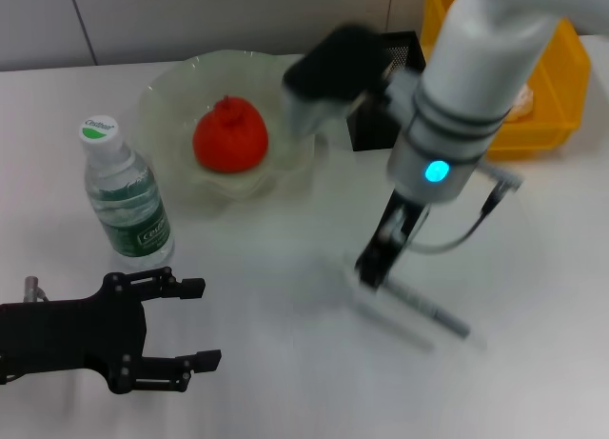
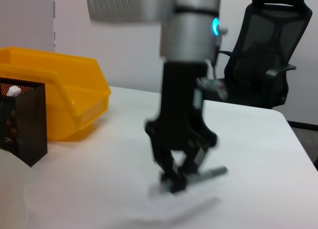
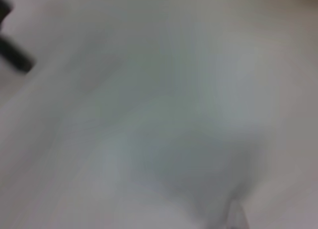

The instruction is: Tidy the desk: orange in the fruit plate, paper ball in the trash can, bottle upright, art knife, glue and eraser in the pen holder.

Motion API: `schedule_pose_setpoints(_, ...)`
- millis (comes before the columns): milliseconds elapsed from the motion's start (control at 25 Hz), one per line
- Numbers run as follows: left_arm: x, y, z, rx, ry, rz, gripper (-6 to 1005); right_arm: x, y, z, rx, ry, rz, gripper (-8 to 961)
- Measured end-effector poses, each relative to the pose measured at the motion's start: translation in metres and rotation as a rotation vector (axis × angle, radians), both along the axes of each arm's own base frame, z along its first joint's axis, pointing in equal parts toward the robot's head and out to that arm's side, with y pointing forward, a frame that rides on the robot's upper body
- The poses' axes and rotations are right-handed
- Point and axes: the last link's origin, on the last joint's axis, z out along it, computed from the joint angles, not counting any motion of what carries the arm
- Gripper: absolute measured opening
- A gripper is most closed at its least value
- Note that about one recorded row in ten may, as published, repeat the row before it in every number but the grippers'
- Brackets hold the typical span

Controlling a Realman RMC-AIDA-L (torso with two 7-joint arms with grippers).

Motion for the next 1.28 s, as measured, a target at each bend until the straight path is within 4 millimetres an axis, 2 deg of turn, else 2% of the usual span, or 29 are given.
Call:
schedule_pose_setpoints(160, 0.0, 0.0, 0.0, 0.002, 0.0, 0.001, 843, -0.008, 0.016, 0.035, 0.103, 0.06, 0.035, 148)
schedule_pose_setpoints(240, 0.001, 0.002, 0.0, 0.003, -0.001, -0.002, 843, -0.01, 0.027, 0.058, 0.163, 0.117, 0.045, 147)
schedule_pose_setpoints(480, 0.003, 0.004, 0.0, 0.003, 0.001, -0.004, 843, -0.007, 0.06, 0.124, 0.366, 0.253, 0.117, 145)
schedule_pose_setpoints(680, 0.003, 0.004, 0.0, 0.005, 0.0, -0.004, 843, -0.002, 0.081, 0.157, 0.523, 0.321, 0.274, 144)
schedule_pose_setpoints(880, 0.004, 0.004, -0.001, 0.003, -0.003, -0.004, 843, -0.001, 0.095, 0.163, 0.616, 0.412, 0.423, 145)
schedule_pose_setpoints(1080, 0.004, 0.003, -0.003, -0.004, -0.009, 0.001, 844, 0.005, 0.105, 0.153, 0.652, 0.495, 0.51, 144)
schedule_pose_setpoints(1280, 0.004, 0.003, -0.002, -0.004, -0.009, 0.002, 844, 0.015, 0.114, 0.139, 0.662, 0.576, 0.504, 144)
